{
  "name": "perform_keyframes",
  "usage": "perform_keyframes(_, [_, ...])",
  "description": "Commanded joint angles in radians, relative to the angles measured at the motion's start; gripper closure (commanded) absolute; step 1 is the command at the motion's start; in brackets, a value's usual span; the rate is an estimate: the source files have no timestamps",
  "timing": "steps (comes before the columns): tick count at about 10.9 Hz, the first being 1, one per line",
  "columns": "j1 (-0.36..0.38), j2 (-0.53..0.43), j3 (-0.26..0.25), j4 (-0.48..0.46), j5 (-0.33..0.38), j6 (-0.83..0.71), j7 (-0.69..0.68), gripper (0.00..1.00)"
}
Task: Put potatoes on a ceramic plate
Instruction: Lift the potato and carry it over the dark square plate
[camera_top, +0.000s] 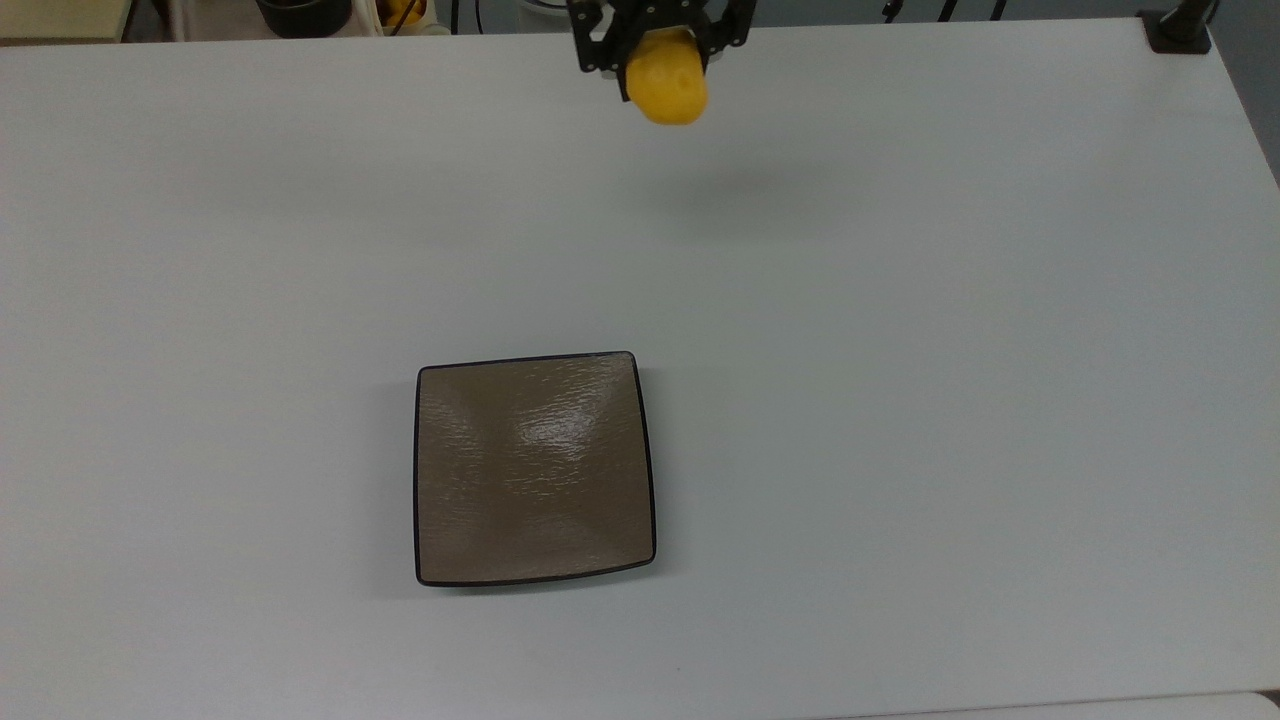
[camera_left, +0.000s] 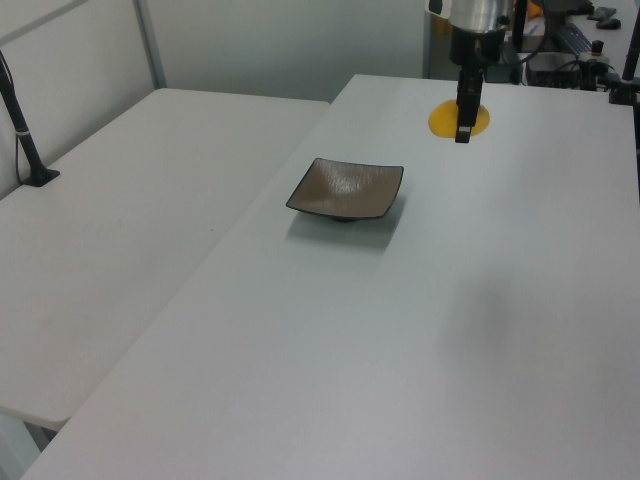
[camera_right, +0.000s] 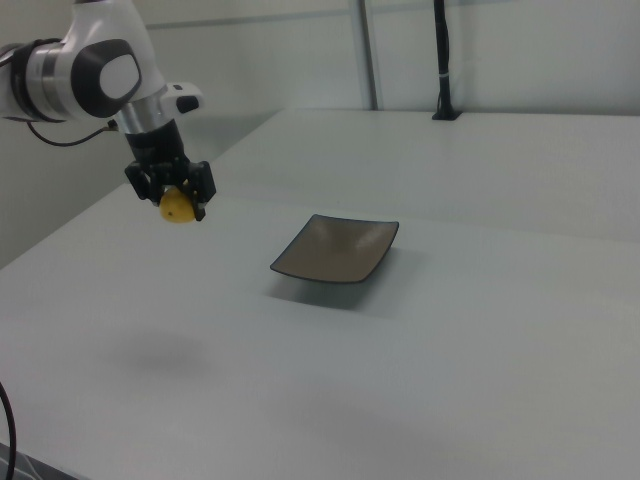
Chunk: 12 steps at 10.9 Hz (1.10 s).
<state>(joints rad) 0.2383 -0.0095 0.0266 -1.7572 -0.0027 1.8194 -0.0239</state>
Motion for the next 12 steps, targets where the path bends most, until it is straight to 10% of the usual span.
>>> perform_keyframes(1, [-0.005,0.049,-0.059,0.042,0.018,0.01,-0.079,0.84])
perform_keyframes(12, [-0.117,0.439,-0.066,0.154,0.012,0.688,-0.076,0.84])
